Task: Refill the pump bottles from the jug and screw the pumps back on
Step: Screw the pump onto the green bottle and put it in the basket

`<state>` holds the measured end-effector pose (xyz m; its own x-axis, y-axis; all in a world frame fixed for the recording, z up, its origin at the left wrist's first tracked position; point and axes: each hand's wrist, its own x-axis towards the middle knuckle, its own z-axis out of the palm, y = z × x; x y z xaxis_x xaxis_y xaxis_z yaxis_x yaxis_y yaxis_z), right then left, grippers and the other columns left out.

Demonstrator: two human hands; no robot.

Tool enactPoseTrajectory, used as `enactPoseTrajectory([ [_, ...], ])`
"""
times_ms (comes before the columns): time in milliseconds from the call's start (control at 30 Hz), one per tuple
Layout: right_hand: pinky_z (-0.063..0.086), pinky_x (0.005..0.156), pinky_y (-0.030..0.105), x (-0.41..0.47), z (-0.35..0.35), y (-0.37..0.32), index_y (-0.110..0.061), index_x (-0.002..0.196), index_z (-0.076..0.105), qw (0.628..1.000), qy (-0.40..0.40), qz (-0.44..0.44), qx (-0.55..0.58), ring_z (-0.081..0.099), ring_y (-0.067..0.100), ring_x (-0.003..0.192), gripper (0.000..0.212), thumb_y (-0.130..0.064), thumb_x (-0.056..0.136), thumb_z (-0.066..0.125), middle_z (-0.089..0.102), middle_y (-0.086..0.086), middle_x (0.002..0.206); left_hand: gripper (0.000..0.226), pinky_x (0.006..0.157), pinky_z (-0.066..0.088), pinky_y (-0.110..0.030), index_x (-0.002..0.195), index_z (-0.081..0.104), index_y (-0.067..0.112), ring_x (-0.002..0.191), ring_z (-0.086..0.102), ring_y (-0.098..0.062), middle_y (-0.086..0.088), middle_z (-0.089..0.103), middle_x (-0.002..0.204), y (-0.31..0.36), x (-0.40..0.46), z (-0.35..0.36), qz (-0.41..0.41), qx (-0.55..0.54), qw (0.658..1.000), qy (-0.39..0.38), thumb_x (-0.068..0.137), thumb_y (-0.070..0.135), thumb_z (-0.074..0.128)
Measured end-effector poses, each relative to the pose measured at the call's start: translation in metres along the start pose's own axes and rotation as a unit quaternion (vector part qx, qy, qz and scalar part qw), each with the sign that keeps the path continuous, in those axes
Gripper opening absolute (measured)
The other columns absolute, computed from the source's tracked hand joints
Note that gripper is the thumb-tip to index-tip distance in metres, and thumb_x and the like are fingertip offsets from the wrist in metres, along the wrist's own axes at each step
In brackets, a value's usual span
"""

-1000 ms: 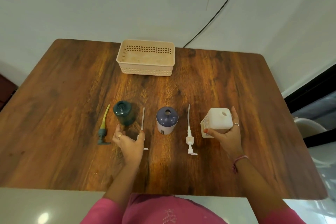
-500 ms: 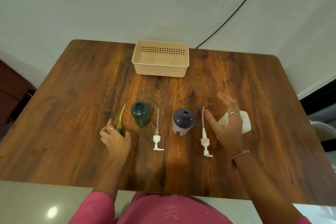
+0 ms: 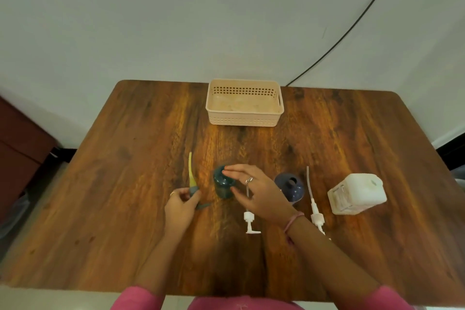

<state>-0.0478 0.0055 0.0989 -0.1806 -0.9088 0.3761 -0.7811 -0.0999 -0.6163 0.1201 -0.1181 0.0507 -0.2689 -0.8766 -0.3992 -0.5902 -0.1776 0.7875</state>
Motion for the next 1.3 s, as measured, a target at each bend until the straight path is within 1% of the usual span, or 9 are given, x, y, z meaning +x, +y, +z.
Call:
enactPoseTrajectory([
  [167, 0.045, 0.103, 0.032, 0.022, 0.011, -0.011, -0.022, 0.143, 0.034, 0.995, -0.092, -0.026, -0.023, 0.044, 0.014, 0.13, 0.062, -0.021, 0.088, 0.062, 0.04, 0.0, 0.146, 0.02, 0.061, 0.052, -0.029, 0.095, 0.062, 0.014, 0.074, 0.064, -0.017, -0.009, 0.065, 0.086, 0.064, -0.022, -0.018, 0.075, -0.114, 0.987, -0.084, 0.084, 0.027, 0.072],
  [300, 0.035, 0.108, 0.021, 0.038, 0.002, -0.014, -0.01, 0.133, 0.049, 0.998, -0.037, -0.052, 0.0, 0.047, 0.013, 0.124, 0.051, -0.028, 0.087, 0.061, 0.05, 0.006, 0.136, 0.025, 0.069, 0.053, -0.021, 0.105, 0.063, 0.022, 0.086, 0.067, -0.007, 0.005, 0.069, 0.095, 0.099, -0.035, -0.034, 0.155, -0.031, 0.963, -0.218, 0.083, 0.031, 0.072],
  [400, 0.041, 0.104, 0.024, 0.045, -0.007, -0.003, -0.01, 0.127, 0.055, 0.999, 0.032, -0.02, 0.006, 0.05, 0.009, 0.12, 0.047, -0.016, 0.083, 0.07, 0.058, 0.006, 0.128, 0.037, 0.072, 0.051, -0.015, 0.117, 0.063, 0.02, 0.09, 0.065, -0.001, 0.005, 0.069, 0.106, 0.104, -0.025, -0.045, 0.197, -0.081, 0.935, -0.283, 0.084, 0.033, 0.067],
  [533, 0.051, 0.089, 0.027, 0.042, -0.018, 0.0, -0.023, 0.121, 0.058, 0.978, 0.126, 0.115, 0.121, 0.061, 0.007, 0.101, 0.038, -0.025, 0.084, 0.069, 0.062, -0.01, 0.108, 0.046, 0.091, 0.051, -0.024, 0.134, 0.05, 0.02, 0.111, 0.058, -0.01, 0.001, 0.059, 0.128, 0.072, 0.016, -0.033, 0.178, -0.012, 0.961, -0.213, 0.09, 0.02, 0.065],
  [733, 0.055, 0.082, 0.03, 0.033, -0.025, 0.011, -0.011, 0.109, 0.058, 0.927, 0.247, 0.182, 0.216, 0.063, 0.018, 0.102, 0.03, -0.01, 0.082, 0.07, 0.064, 0.007, 0.115, 0.107, 0.111, 0.03, -0.027, 0.152, 0.018, 0.018, 0.139, 0.036, -0.016, 0.002, 0.037, 0.151, 0.024, 0.039, 0.024, 0.154, 0.118, 0.944, -0.267, 0.069, 0.028, 0.085],
  [933, 0.056, 0.078, 0.045, 0.027, -0.031, 0.028, -0.021, 0.105, 0.063, 0.921, 0.299, 0.19, 0.164, 0.063, 0.034, 0.095, 0.027, -0.025, 0.081, 0.074, 0.059, 0.015, 0.107, 0.072, 0.087, 0.032, -0.005, 0.131, 0.047, 0.022, 0.122, 0.052, -0.014, 0.01, 0.055, 0.122, 0.012, 0.041, 0.051, 0.17, 0.043, 0.962, -0.211, 0.069, 0.016, 0.084],
  [1167, 0.054, 0.075, 0.02, 0.038, -0.053, 0.015, 0.0, 0.109, 0.061, 0.903, 0.331, 0.206, 0.178, 0.068, 0.014, 0.086, 0.035, -0.016, 0.079, 0.071, 0.069, 0.002, 0.094, 0.072, 0.089, 0.038, -0.016, 0.125, 0.046, 0.026, 0.115, 0.049, -0.01, 0.007, 0.052, 0.123, 0.024, 0.034, 0.047, 0.159, -0.013, 0.974, -0.16, 0.066, 0.017, 0.087],
  [1233, 0.052, 0.074, 0.015, 0.044, -0.065, 0.01, 0.0, 0.107, 0.062, 0.899, 0.332, 0.212, 0.19, 0.068, 0.006, 0.085, 0.032, -0.011, 0.079, 0.071, 0.069, -0.012, 0.09, 0.078, 0.095, 0.043, -0.026, 0.123, 0.044, 0.033, 0.117, 0.049, -0.013, 0.003, 0.051, 0.128, 0.034, 0.031, 0.045, 0.166, -0.042, 0.974, -0.15, 0.059, 0.027, 0.089],
  [1300, 0.053, 0.075, 0.018, 0.052, -0.079, 0.003, 0.0, 0.107, 0.063, 0.897, 0.329, 0.21, 0.206, 0.067, 0.006, 0.085, 0.032, -0.013, 0.078, 0.072, 0.07, -0.006, 0.091, 0.08, 0.098, 0.048, -0.035, 0.118, 0.043, 0.04, 0.117, 0.05, -0.015, 0.002, 0.05, 0.126, 0.047, 0.026, 0.041, 0.176, -0.065, 0.972, -0.14, 0.049, 0.041, 0.085],
])
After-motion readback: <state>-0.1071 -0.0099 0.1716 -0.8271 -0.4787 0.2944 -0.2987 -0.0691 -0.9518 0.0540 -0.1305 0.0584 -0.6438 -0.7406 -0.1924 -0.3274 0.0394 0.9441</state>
